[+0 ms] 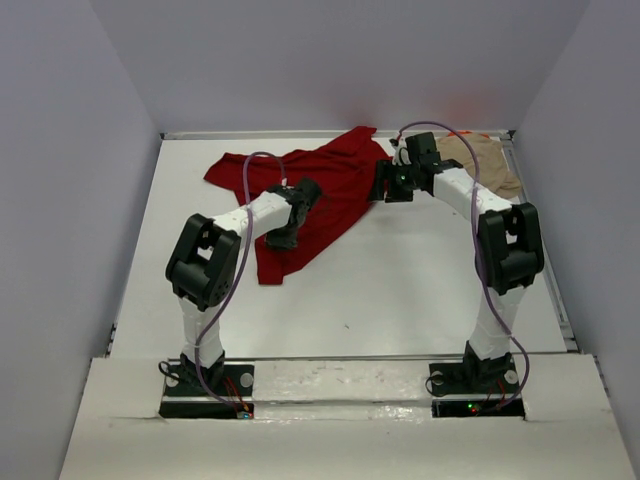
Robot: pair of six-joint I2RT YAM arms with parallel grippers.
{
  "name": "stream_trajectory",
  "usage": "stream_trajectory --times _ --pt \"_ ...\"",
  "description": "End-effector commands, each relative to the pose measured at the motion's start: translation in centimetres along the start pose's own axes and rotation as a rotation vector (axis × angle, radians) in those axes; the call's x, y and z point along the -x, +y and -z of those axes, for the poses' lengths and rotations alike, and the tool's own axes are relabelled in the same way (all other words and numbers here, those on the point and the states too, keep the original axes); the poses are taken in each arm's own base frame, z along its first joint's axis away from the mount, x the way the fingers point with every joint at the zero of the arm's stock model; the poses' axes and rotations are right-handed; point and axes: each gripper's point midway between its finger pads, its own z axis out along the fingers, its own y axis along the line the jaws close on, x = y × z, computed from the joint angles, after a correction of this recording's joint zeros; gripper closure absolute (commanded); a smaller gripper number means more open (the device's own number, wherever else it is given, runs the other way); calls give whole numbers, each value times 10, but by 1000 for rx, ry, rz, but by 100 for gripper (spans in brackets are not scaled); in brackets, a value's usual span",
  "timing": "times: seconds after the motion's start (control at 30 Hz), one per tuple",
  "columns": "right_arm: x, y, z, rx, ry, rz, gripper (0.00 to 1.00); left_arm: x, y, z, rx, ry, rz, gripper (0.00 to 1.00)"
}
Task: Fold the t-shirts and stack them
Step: Flatten the tshirt out
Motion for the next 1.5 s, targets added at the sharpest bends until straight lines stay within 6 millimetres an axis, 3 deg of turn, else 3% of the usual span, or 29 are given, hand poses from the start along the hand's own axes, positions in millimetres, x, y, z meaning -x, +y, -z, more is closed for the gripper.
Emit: stream_trajectory --times 0.0,0.17,0.23,0.27,0.3,0.4,0.43,0.5,0.53,0.57,0.63,0.67,0.77,0.8,0.87,0.9,1.0,1.2,1.3,1.47 --pt "25 14 20 17 -82 50 32 -4 11 5 42 -6 32 99" --pt "16 20 18 62 -59 32 33 2 30 8 66 -47 115 100" --pt "10 24 17 65 -52 31 33 14 62 13 89 -92 223 100" --pt "6 28 15 66 -45 42 33 17 64 18 80 -114 233 100" --pt "1 31 14 67 -36 47 33 25 85 27 77 -149 301 100" --pt "-5 43 8 83 -21 66 33 38 112 34 25 -201 404 100" --pt "-9 47 4 87 -9 74 33 43 136 40 20 -239 466 100" --pt "-14 50 0 88 2 82 33 48 164 49 19 -289 536 100" --pt "-15 48 -2 85 7 79 33 39 185 41 6 -265 600 100" --pt "-18 53 -4 92 14 86 33 37 197 45 -16 -286 644 100" --pt "-19 53 -4 93 19 85 33 30 208 33 -89 -295 722 98" --pt "-19 58 -4 102 17 94 33 13 207 19 -120 -247 756 97" --pt "-15 60 -1 102 6 104 33 -8 185 -4 -225 -153 771 92" --pt "-15 60 -1 104 6 105 33 -4 164 -3 -355 -144 760 91" --pt "-14 59 -1 99 3 107 33 -7 143 -7 -459 -108 744 88" --pt "-15 57 -2 91 5 107 33 -3 130 -4 -509 -113 713 79" --pt "-14 55 -3 76 2 111 33 13 125 8 -488 -152 664 69" --pt "-17 45 -11 42 15 106 28 57 156 40 -326 -274 600 42" --pt "-15 39 -17 9 11 92 22 77 156 54 -230 -326 538 41" --pt "-4 18 -24 -26 9 33 19 85 134 44 -228 -301 479 40"
